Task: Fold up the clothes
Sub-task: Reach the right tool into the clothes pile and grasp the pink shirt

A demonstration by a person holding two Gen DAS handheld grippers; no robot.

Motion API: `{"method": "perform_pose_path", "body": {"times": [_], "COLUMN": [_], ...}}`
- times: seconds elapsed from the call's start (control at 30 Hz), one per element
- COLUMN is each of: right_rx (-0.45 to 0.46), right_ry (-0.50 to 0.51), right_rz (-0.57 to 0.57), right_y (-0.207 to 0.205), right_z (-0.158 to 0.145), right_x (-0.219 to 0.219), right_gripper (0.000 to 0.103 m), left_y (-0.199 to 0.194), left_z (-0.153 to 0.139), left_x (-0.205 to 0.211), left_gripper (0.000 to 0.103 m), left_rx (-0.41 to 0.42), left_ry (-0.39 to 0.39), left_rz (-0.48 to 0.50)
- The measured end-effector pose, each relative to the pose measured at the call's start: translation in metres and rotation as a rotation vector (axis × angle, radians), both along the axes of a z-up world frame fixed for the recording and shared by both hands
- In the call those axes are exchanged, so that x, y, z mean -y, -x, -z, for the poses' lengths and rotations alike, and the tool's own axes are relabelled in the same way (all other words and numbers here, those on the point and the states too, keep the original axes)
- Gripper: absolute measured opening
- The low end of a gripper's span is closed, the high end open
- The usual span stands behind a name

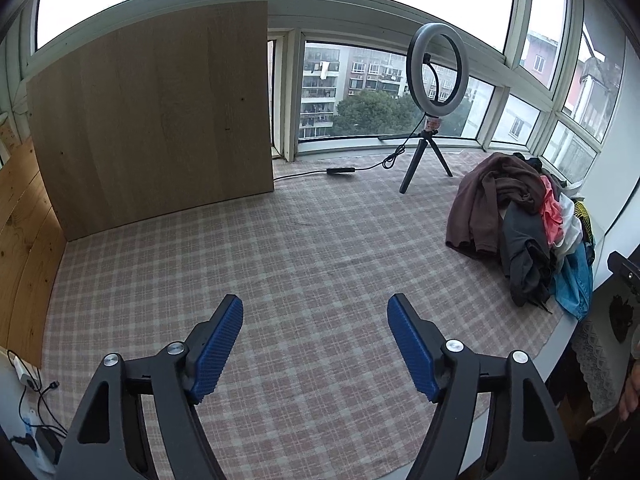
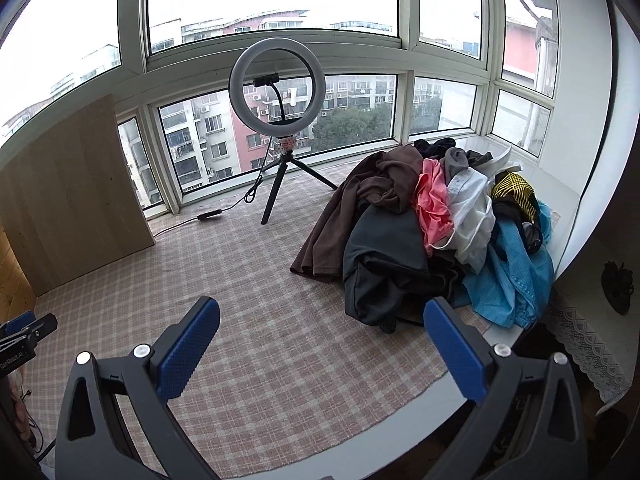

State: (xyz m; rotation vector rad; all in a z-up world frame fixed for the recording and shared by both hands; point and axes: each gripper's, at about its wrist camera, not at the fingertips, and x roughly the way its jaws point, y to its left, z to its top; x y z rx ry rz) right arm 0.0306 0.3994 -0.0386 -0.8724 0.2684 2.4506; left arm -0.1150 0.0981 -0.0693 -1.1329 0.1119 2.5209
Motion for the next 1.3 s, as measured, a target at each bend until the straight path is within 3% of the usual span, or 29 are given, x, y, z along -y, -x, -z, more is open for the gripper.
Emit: {"method": "perform_pose_path", "body": {"times": [0.2,0.4,0.5,0.7,0.83,0.97,1.1,1.23,1.3], "right_rx": [0.002,-0.011,-0.017,-0.042,-0.088,-0.094,-0.121,-0.151,-0.151], "right_ry": [0.021,0.007,-0.005,-0.060,-0.042,-0.053,0.013,0.085,0.095], "right_rz": [0.021,-0.001,-0.012,0.036,0.094,0.171,0.172,0.123,0.099], "right_y": [0.003,0.014,0.019,0.016,-0.007,-0.030,-0.039,-0.030,-0.017], "right_z": [0.010,0.014,0.014,0.003,-0.010,-0.023,-0.026,-0.017,-0.013], "right_x": [-0.039,-0.087,-0.120,-0.210,-0.286,-0.353,-0.403,-0.427,-0.434], "right_gripper": [0.103,0.103,0.103,0.103,0.103,0.103,0.103,0.098,0.090], "left_y": [0.002,0.012,0.024,0.054,0.076,0.084,0.084,0.082,0.081], "left_z": [0.000,-0.007,-0.012,-0.035,-0.048,-0.058,-0.067,-0.064,-0.062], "left_x": [-0.025,-0.047,-0.071,-0.118,-0.137,-0.160,-0.189,-0.222,-0.237], "left_gripper": [0.069,0.070,0.070,0.076,0.076,0.076,0.076,0.076,0.076], "left_rx": [-0.072,-0.076,-0.060,-0.118,-0.128,-0.126,-0.144,-0.143,-0.143], "left_ry": [0.096,0.024,0.060,0.122,0.087,0.054,0.025,0.037,0.049], "left_rz": [-0.022,-0.076,-0.085,-0.164,-0.194,-0.201,-0.181,-0.139,-0.111]}}
